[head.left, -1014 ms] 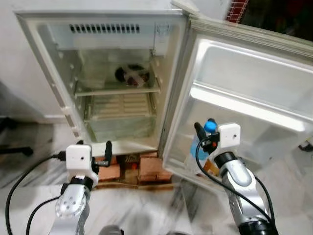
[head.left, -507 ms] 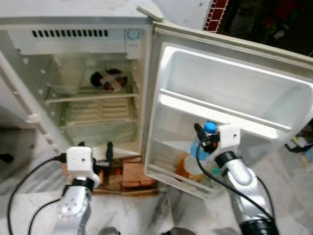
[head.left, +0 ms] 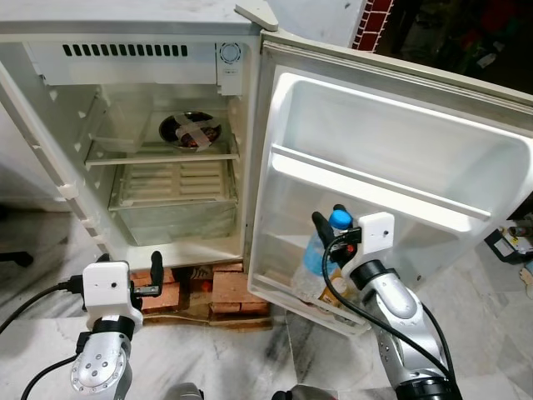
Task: Restocking fridge
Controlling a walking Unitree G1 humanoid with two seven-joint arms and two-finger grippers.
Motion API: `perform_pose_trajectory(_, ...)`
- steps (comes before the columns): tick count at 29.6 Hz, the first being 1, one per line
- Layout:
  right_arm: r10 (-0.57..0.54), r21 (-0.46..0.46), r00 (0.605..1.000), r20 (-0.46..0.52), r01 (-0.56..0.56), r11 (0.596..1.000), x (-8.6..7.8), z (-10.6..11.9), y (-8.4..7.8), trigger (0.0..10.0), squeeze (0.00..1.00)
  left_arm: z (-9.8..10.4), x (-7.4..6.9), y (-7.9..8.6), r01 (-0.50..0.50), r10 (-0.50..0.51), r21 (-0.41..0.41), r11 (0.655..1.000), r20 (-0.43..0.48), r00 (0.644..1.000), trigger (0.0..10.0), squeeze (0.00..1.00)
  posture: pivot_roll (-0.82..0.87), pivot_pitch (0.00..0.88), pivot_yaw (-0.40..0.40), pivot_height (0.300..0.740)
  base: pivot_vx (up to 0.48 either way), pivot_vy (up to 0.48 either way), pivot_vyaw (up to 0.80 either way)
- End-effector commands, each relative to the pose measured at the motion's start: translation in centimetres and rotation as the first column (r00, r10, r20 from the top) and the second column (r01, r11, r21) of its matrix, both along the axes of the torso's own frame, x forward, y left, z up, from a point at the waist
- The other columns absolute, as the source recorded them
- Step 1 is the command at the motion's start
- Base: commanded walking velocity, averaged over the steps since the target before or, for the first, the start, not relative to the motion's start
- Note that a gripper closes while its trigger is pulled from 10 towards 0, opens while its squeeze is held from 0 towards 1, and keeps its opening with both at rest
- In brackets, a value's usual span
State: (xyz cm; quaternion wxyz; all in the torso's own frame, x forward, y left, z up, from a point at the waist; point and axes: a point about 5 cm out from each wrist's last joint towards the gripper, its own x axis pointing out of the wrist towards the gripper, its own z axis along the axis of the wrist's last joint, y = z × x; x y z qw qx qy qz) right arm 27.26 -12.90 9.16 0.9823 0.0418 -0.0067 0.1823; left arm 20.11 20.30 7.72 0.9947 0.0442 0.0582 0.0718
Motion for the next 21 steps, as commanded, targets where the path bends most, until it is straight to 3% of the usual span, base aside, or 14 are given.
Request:
perform_pose_trajectory(1,0.005,0.006,1.0,0.024,-0.005,1.0,-0.07,0.62,-0.15,10.0,0.0,0.33,-0.01,-0.09,0.0,-0.001,0.01,1.0,0.015,1.0,10.0,0.0,0.1,0.118,-0.075,0.696,0.0,0.0,0.0)
perform_pose_trajectory(15,0.004,0.01,1.0,0.019,-0.004,1.0,0.05,0.55,-0.26,10.0,0.0,0.04,-0.64,-0.38,-0.007,0.007,0.008,1.0,-0.005,1.0,10.0,0.0,0.1,0.116,-0.078,0.616,0.0,0.0,0.0)
perform_pose_trajectory(21,0.0,-0.015,1.0,0.02,0.0,1.0,0.22,0.55,-0.1,10.0,0.0,0.35,-0.48,-0.12,-0.027,0.027,-0.01,1.0,0.006,1.0,10.0,0.0,0.1,0.114,-0.081,0.616,0.0,0.0,0.0)
